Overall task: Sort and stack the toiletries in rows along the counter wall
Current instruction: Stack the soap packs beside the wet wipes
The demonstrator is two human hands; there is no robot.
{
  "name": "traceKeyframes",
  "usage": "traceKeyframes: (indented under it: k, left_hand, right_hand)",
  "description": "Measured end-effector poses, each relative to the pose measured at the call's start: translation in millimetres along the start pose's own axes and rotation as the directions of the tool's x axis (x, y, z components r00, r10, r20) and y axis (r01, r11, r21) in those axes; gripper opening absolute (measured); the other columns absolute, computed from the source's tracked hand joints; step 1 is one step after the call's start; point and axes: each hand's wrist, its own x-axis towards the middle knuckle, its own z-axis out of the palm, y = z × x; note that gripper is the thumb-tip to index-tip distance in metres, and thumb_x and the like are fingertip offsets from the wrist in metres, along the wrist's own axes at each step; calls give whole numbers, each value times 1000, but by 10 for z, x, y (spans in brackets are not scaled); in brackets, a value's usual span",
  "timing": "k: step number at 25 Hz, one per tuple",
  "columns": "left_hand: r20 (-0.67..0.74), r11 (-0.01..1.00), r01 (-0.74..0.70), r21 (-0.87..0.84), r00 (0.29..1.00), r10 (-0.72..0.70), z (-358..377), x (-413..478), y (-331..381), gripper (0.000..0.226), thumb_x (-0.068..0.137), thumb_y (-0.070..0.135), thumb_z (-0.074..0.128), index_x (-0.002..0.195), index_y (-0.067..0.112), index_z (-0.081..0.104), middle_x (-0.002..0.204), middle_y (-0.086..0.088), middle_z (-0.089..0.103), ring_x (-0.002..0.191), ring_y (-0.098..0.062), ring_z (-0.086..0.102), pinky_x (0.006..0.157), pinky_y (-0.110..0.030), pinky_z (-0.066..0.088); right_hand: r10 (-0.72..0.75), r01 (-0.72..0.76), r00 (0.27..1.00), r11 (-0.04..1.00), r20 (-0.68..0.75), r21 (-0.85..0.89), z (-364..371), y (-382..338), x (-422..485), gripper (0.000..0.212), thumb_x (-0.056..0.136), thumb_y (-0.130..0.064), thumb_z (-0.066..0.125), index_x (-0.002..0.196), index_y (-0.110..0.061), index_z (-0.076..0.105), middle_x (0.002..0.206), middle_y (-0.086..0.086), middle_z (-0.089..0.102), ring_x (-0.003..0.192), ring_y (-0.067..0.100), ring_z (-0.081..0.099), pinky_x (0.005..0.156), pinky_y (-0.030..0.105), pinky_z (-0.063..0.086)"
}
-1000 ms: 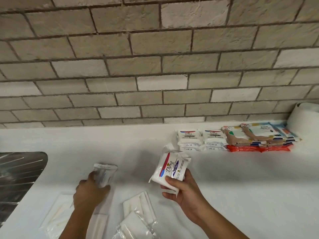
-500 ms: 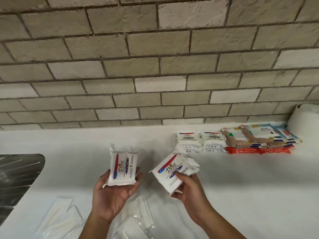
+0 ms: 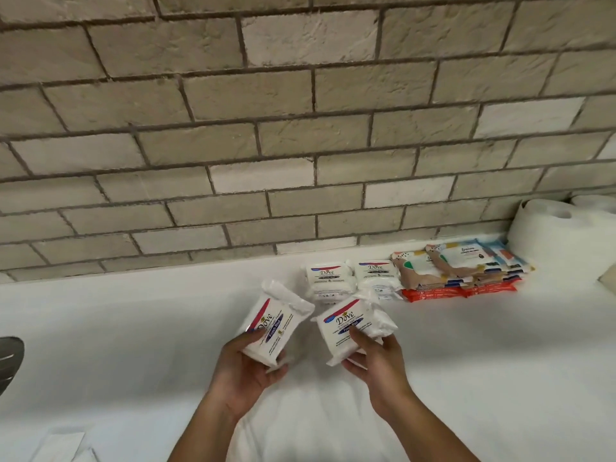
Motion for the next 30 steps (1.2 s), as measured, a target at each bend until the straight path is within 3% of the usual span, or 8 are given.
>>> traceKeyframes:
  k: [4,8,12,16,20,22,25,30]
  left_hand:
    - [-66,990,7,139,998,2,273,352,-13,21,82,25,70,101,20,74,88,-5,69,57,-17,52,53,-26,38]
    - [-96,979,-4,204,995,24,544,790,21,33,87,26,75,117,12,69,83,-6,72,54,-15,50,49,-24,42]
    - [-138,988,42,149,990,-21,813,1217,107,35,83,25,80,114,10,70,86,-6,73,50,-14,56,47,-21,46]
    - [-174,975,-14,220,983,53,987,1588,119,30,86,16,78,113,6,69,101,-8,74,73,-17,66,59,-24,53]
    - [-249,783,-81,617,924,291,1082,1759,12,33,86,19,77,116,8,71,110,-9,74,89,-24,72,70,-31,60]
    - [-229,602,-83,794,877,423,1138,1700,-17,36,88,30,73,118,12,70,112,-7,74,90,-23,70,66,-27,54]
    - [-189,350,-9,937,829,527,1141,1668,-77,44,89,45,65,125,19,65,120,-6,69,106,-27,65,82,-34,52]
    - [-190,396,26,918,905,381,1202,1657,-81,44,96,41,57,126,10,65,123,-10,69,106,-28,66,79,-29,50]
  right_hand:
    - [33,-32,991,999,-131,14,-131,-133,270,26,93,-11,71,117,-15,65,108,16,76,91,36,74,68,37,60]
    - [72,-62,977,996,-200,59,-145,-346,605,15,94,-19,71,109,-20,67,106,8,75,91,25,70,74,35,52]
    - [46,-18,968,993,-245,115,-54,-583,1057,20,91,-21,74,109,-17,66,105,9,72,87,22,66,70,32,51]
    - [152,-126,972,981,-180,149,-58,-767,1551,33,90,-17,76,117,-6,59,86,14,60,70,23,58,57,30,58]
    - [169,-171,975,985,-141,-2,-83,-793,1731,19,94,-7,68,109,-1,59,84,16,54,72,26,56,60,32,62]
    - [143,-154,977,986,-159,-59,-102,-792,1770,13,94,-6,67,102,1,61,84,17,54,75,27,54,65,33,59]
    - [106,-135,969,984,-223,-116,-150,-741,1813,19,90,-11,72,96,5,63,79,19,63,69,26,58,68,38,62]
    - [113,-156,954,979,-278,-135,-188,-631,1792,27,90,-26,74,112,-14,64,94,17,72,73,29,68,63,38,63]
